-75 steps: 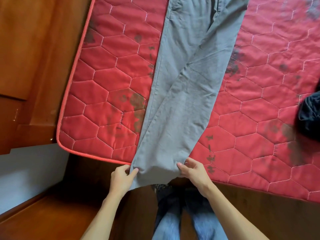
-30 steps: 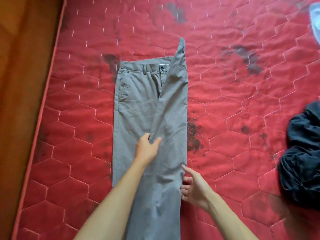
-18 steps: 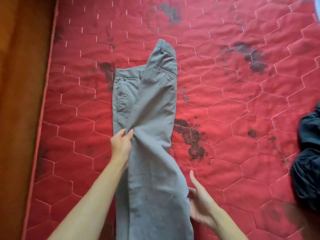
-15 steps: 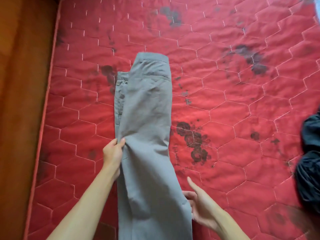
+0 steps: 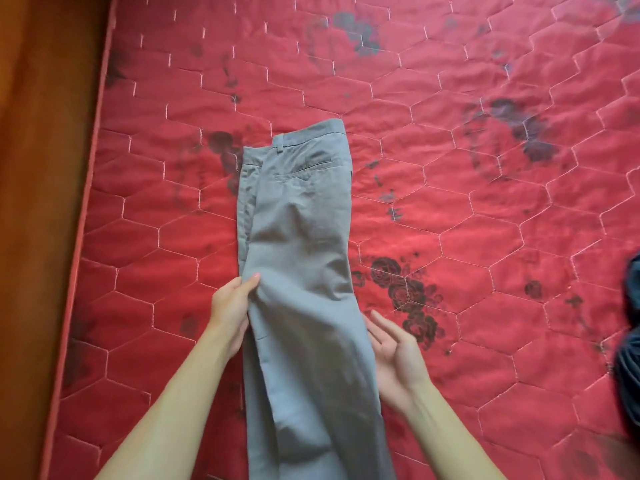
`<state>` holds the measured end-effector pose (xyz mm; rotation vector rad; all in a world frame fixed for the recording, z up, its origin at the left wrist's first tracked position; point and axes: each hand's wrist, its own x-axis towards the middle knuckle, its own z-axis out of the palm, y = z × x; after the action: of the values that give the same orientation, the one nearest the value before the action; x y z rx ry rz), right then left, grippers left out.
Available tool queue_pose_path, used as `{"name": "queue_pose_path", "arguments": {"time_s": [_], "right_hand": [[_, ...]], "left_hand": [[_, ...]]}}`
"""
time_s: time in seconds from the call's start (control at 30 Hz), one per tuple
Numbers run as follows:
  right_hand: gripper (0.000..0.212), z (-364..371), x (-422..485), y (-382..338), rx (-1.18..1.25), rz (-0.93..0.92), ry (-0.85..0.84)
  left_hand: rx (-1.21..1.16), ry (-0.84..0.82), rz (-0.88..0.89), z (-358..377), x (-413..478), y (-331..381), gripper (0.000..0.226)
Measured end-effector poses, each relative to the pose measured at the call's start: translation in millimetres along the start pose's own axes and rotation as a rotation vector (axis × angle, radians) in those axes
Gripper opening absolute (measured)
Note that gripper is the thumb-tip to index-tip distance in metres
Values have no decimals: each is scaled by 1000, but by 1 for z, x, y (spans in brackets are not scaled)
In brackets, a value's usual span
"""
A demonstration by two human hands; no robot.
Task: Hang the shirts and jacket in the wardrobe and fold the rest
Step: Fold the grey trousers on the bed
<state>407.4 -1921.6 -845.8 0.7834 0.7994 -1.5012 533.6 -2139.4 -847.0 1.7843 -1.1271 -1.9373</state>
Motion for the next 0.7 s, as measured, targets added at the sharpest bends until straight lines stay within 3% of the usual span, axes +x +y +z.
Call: {"name": "queue_pose_path", "arguments": {"time_s": [0.07, 0.13, 0.27, 0.3, 0.33, 0.37, 0.47, 0.57, 0.7], "right_hand": [[85, 5, 3, -6, 99, -40, -39], [75, 6, 3, -6, 126, 22, -86], [23, 28, 9, 1, -130, 158, 37], [22, 25, 9, 5, -231, 145, 23], [31, 23, 9, 3, -172, 152, 44], [39, 32, 16, -1, -100, 213, 179], [58, 72, 43, -14, -31, 63, 121], [56, 81, 54, -16, 64, 23, -62], [45, 77, 41, -7, 215, -102, -35]], "left_hand": [[-61, -16, 12, -10, -4, 5, 13], [-66, -28, 24, -22, -6, 8, 15], [90, -107, -8, -28, 4, 16, 17], [127, -121, -39, -25, 11, 20, 18], [149, -135, -64, -20, 19, 25, 21], [147, -143, -74, -14, 28, 30, 24], [128, -126, -25, 16, 60, 50, 33], [117, -81, 13, 46, 80, 68, 29], [-35, -43, 63, 46, 89, 77, 25]]}}
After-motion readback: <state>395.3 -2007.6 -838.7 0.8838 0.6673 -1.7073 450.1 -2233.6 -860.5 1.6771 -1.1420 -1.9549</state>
